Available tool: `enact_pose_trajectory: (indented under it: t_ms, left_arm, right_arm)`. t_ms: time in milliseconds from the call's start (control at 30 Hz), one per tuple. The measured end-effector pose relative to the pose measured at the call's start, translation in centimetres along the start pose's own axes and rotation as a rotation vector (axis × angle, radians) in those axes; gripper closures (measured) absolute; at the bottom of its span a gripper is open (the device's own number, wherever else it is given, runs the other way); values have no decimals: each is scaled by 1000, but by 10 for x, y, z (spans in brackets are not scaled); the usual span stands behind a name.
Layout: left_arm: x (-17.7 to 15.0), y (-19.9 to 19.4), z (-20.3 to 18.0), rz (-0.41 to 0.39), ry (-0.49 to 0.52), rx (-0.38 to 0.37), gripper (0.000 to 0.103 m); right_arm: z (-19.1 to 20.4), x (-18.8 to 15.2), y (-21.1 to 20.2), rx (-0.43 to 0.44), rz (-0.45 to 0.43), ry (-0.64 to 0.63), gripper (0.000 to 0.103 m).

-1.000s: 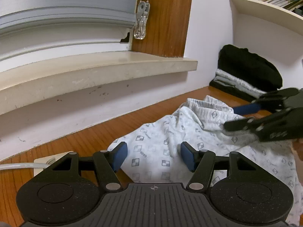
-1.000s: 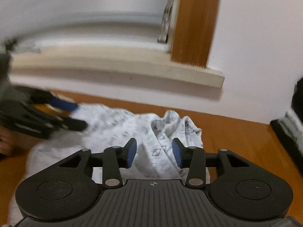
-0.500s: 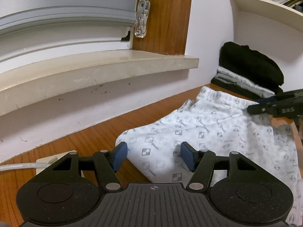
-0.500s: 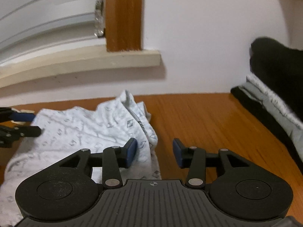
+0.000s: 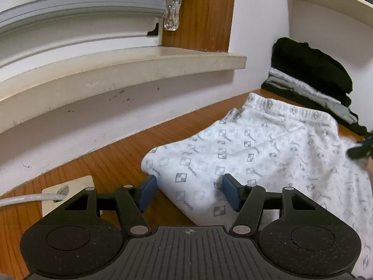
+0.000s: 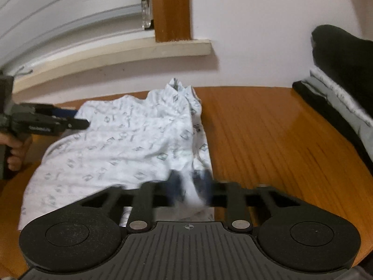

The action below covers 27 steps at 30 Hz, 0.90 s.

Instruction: Fold clothes

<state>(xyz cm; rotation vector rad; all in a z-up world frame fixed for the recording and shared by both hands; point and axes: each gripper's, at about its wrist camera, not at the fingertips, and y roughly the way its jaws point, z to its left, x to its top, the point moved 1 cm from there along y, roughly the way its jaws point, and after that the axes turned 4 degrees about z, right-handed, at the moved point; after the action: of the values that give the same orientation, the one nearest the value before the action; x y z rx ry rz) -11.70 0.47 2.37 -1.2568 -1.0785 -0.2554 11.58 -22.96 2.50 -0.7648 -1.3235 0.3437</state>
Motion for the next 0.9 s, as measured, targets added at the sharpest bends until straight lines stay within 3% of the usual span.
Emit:
enact_pose_trajectory:
  t_ms: [33,67,133,233,333,367,467,567,700,800,900]
  left_arm:
    - [0,0,0,-1,-1,-2,37]
    - [0,-1,0,-3,-2,-4,37]
    - [-1,-1,-2,-6,6,-6,37]
    - [-1,-1,-6,-10,28,-1,37]
    - [-1,-1,-6,-10,34,-2,36]
    - [-1,-1,-6,-10,35,-3,36]
    - [-1,0,-5,-8,34,-7,36]
    - [-2,0,-4,-8,31,-11,36]
    - [-1,-6,-5,-30,29,-27,36]
    - [1,-12,-6,-50,28,-41,37]
    - [2,-17,-10,-69,45,-50,37]
  right_arm:
    - [-1,-1,-8,-14,-11,3,90]
    - [-2,-1,-16,-44,-24,-3,99]
    - [-7,-5,-26,-66,-24,4,98]
    - [-11,-8,-26,-91,-11,24,90]
    - [2,-3,-26,-189,-69,-15,79]
    - [6,-1,-27,-175,-95,-16,74]
    - [19,7,-28,-122,-166,-19,73]
    - [34,6,-6,8,-118,-39,73]
    - [39,-6,26,-2,-33,-130,73]
    - [20,-7,33,19,-40,-152,74]
    - [0,1,37,-12,-31,-183,80]
